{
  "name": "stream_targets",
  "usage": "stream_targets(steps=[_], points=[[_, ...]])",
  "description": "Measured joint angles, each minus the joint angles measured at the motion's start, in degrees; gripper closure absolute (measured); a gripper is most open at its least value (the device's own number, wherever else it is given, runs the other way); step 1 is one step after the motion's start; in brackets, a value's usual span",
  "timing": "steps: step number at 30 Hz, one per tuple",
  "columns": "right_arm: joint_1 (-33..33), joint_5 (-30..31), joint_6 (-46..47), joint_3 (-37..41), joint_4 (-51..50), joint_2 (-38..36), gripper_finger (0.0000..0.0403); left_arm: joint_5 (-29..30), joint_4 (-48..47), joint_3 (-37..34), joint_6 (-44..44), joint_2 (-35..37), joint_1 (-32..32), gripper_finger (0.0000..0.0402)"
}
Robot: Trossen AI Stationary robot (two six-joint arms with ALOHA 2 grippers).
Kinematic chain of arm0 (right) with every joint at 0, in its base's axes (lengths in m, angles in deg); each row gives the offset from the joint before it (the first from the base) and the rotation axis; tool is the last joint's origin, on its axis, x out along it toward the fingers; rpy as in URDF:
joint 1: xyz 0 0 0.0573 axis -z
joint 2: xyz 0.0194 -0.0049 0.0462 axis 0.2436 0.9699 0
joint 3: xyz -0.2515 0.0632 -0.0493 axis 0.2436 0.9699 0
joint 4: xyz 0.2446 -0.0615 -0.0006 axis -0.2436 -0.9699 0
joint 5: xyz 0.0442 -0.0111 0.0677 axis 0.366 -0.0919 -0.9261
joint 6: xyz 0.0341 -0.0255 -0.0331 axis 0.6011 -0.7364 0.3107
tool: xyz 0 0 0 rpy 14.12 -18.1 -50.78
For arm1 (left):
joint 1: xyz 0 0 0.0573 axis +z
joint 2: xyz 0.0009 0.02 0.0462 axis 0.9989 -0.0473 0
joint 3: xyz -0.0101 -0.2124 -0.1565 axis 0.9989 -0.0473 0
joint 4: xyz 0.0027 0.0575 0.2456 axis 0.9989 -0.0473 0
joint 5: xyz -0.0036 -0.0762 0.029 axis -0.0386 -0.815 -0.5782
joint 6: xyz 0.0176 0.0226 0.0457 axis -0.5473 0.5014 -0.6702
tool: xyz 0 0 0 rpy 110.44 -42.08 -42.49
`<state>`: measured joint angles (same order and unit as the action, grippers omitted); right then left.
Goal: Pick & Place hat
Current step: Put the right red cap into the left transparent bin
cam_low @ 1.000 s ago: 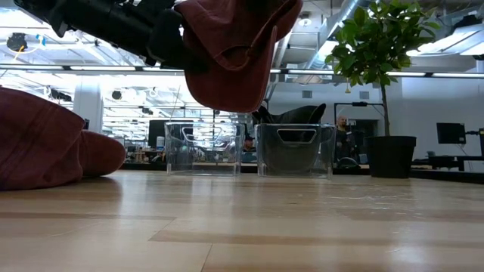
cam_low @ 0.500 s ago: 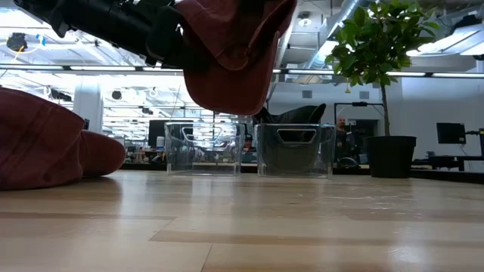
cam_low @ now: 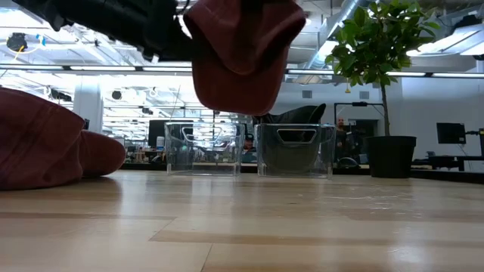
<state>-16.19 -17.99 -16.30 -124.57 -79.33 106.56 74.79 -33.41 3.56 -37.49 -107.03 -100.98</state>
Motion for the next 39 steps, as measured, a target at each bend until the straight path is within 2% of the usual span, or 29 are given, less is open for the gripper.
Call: stream_targets(steps=[4,8,15,21,30,39], points=[[0.54,-0.07,-1.19,0.0,0.47,0.0,0.0393,0.87,-0.58,0.0,-0.47,3.97,-1.91,0.0228],[3.06,-2.07,-2.78,0.0,1.56,0.0,0.0396,0.96,-2.46,0.0,-0.59,9.13,-4.51,0.0216],[10.94,-11.53,-6.37,0.0,7.93,0.0,0.0394,0.95,-7.88,0.0,-0.35,17.94,-8.75,0.0215],[18.52,-23.02,-7.31,-0.1,14.01,1.01,0.0396,0.9,-10.41,0.0,0.04,23.09,-10.42,0.0215],[26.6,-31.02,-9.3,-0.59,19.35,7.4,0.0397,0.87,-13.85,-0.08,3.19,24.89,-10.55,0.0215],[30.32,-36.83,-10.75,-11.42,17.61,19.65,0.0398,0.67,-15.11,-0.09,6.94,24.81,-10.55,0.0215]])
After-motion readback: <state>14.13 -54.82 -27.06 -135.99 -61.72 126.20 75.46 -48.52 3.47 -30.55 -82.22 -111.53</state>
